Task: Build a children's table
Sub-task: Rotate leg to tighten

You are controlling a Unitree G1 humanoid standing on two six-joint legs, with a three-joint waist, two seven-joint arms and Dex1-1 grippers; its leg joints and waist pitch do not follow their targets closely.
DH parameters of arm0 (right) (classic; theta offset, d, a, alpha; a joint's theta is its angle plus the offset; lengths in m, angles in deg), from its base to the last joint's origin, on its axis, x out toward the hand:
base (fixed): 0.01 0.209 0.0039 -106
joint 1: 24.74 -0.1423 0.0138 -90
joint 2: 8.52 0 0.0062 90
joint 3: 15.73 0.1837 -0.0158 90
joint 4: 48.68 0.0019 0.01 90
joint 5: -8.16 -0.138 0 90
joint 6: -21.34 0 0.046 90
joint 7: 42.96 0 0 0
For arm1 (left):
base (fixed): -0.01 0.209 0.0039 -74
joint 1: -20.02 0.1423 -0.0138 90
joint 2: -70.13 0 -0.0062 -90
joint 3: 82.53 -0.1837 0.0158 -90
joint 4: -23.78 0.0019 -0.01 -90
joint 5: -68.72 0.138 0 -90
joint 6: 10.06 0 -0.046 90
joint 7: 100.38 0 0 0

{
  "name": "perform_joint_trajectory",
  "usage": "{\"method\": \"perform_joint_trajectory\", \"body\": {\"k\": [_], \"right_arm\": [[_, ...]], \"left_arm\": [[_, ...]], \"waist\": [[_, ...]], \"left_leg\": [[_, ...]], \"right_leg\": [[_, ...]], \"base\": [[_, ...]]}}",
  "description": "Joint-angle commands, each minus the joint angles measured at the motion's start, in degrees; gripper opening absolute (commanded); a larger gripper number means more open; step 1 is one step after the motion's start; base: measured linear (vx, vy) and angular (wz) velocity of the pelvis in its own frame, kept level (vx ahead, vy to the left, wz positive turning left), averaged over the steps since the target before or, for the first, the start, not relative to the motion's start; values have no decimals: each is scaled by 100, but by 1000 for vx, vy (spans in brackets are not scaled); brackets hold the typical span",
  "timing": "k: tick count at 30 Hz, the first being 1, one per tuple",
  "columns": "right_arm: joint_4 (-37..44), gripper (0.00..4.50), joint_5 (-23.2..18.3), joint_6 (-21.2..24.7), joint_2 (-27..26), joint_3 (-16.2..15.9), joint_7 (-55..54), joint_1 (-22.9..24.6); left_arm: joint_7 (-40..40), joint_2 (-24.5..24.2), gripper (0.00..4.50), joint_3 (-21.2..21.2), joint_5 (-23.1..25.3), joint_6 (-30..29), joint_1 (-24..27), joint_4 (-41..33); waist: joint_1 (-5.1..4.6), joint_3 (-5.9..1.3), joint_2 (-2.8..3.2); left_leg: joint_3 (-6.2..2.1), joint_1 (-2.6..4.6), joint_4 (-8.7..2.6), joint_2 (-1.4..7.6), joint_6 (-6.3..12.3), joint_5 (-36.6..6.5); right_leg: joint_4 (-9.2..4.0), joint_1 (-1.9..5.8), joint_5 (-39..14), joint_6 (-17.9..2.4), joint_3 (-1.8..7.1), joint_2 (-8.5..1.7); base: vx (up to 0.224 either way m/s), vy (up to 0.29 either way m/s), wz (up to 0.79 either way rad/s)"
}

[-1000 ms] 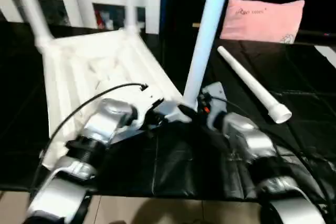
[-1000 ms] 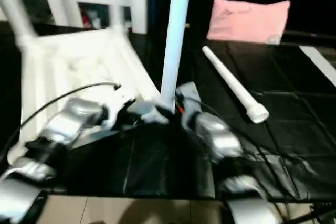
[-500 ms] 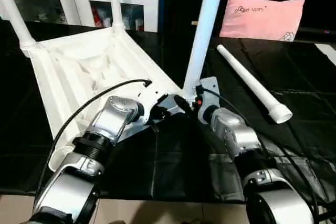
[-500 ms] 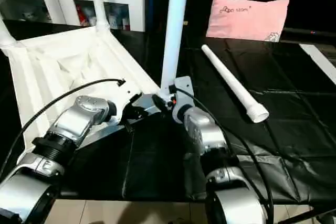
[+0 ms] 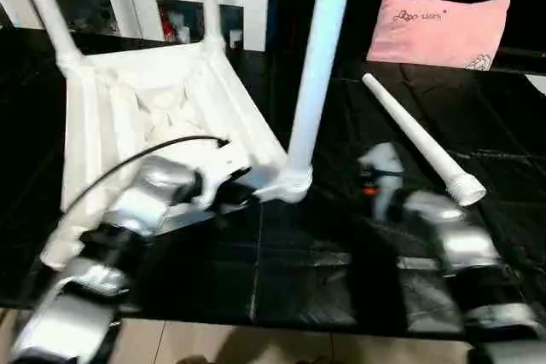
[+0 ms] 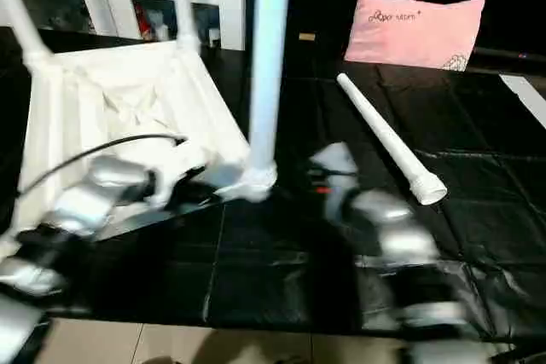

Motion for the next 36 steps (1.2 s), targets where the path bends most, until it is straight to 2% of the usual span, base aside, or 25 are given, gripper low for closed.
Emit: {"method": "perform_joint_trajectory", "body": {"k": [1,4,5,7,9,11,13,20,21,24,26,34,36], "right_arm": [[193,445,-85,-40,137,-224,574,-116],[215,445,-34,-161,266,-497,1133,-171],[203,445,-16,-204,288,-565,1261,-196],[114,445,60,-361,291,-682,1455,-278],[27,445,112,-438,255,-734,1514,-345],[-141,445,210,-605,165,-866,1618,-466],[-287,445,303,-723,60,-1046,1659,-560],[-523,445,344,-906,-25,-1162,1841,-632],[-541,417,349,-914,-26,-1164,1850,-639],[-717,406,374,-974,-33,-1179,1940,-698],[-745,380,347,-980,-25,-1185,1972,-703],[-759,320,298,-1030,5,-1194,2141,-660],[-765,301,293,-1022,-10,-1196,2190,-630]], "left_arm": [[-601,-34,0,-271,-79,351,20,-231],[-870,-142,0,-384,-34,569,13,-220],[-949,-162,0,-409,-28,637,5,-207],[-1132,-197,0,-460,-32,771,-21,-173],[-1221,-205,0,-490,-40,841,-43,-160],[-1354,-200,0,-562,-35,955,-81,-155],[-1487,-159,0,-631,-56,1015,-70,-255],[-1593,-130,0,-714,-51,1077,-3,-413],[-1597,-130,0,-716,-50,1084,-2,-411],[-1642,-129,0,-733,-29,1154,0,-388],[-1644,-129,0,-740,-24,1156,0,-389],[-1660,-161,0,-761,-9,1214,13,-333],[-1635,-152,0,-760,6,1205,24,-298]], "waist": [[21,-385,26],[102,-391,44],[117,-394,39],[158,-395,18],[204,-384,24],[210,-389,-3],[213,-384,16],[282,-397,0],[288,-395,-2],[280,-395,-5],[283,-393,2],[286,-408,7],[285,-407,28]], "left_leg": [[12,2,-313,134,405,-736],[38,43,-299,169,426,-702],[34,35,-298,169,420,-705],[36,28,-301,174,380,-729],[34,46,-310,177,310,-808],[28,22,-309,170,271,-810],[23,27,-312,171,234,-832],[29,22,-303,178,250,-738],[28,17,-304,174,249,-758],[23,4,-301,167,241,-790],[21,15,-304,170,219,-812],[24,14,-292,167,241,-749],[22,22,-294,171,224,-790]], "right_leg": [[-401,355,-810,-1163,291,-432],[-360,317,-543,-1305,287,-424],[-348,327,-533,-1323,280,-424],[-342,332,-572,-1314,282,-440],[-360,314,-760,-1269,290,-453],[-356,327,-833,-1240,288,-465],[-359,315,-915,-1199,291,-471],[-328,323,-686,-1225,292,-460],[-330,325,-722,-1207,292,-460],[-335,333,-813,-1182,288,-461],[-342,326,-905,-1148,289,-459],[-322,330,-713,-1200,287,-448],[-328,328,-732,-1209,288,-450]], "base": [[0,0,0],[0,0,0],[0,0,0],[0,0,0],[0,0,0],[0,0,0],[0,0,0],[0,0,0],[0,0,0],[0,0,0],[0,0,0],[0,0,0],[0,0,0]]}}
